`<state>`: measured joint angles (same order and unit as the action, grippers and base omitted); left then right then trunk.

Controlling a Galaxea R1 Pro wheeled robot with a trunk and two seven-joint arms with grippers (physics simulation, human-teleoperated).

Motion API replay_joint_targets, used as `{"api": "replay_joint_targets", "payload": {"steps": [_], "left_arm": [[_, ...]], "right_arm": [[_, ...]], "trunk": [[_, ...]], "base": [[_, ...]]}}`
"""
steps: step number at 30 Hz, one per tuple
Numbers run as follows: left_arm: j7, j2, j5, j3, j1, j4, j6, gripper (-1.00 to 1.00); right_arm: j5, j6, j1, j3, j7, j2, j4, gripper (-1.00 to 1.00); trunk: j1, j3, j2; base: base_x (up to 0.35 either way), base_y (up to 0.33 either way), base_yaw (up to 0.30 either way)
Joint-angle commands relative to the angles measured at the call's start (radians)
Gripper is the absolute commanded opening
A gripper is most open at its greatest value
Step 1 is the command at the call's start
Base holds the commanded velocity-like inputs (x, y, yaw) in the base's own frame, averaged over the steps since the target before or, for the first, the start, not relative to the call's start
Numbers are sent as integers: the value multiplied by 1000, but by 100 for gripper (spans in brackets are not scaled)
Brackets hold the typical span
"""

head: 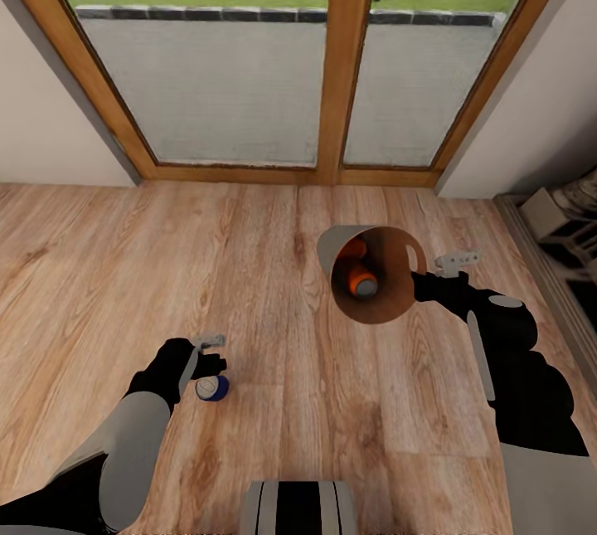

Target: Put the three can of soda from the living room inside the tash can in the kitchen.

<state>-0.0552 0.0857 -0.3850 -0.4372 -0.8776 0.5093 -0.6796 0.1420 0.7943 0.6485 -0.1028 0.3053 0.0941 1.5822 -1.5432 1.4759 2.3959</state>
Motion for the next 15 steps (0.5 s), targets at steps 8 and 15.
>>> {"api": "replay_joint_targets", "payload": {"steps": [8, 15], "left_arm": [[0, 0, 0, 0, 0, -2, 0, 100], [0, 0, 0, 0, 0, -3, 0, 100]], "right_arm": [[-18, 2, 0, 1, 5, -1, 1, -100], [-18, 1, 0, 3, 5, -1, 1, -100]], "trunk": [[-11, 20, 21], [-15, 25, 28]], "base": [[0, 0, 0], [0, 0, 0]]}}
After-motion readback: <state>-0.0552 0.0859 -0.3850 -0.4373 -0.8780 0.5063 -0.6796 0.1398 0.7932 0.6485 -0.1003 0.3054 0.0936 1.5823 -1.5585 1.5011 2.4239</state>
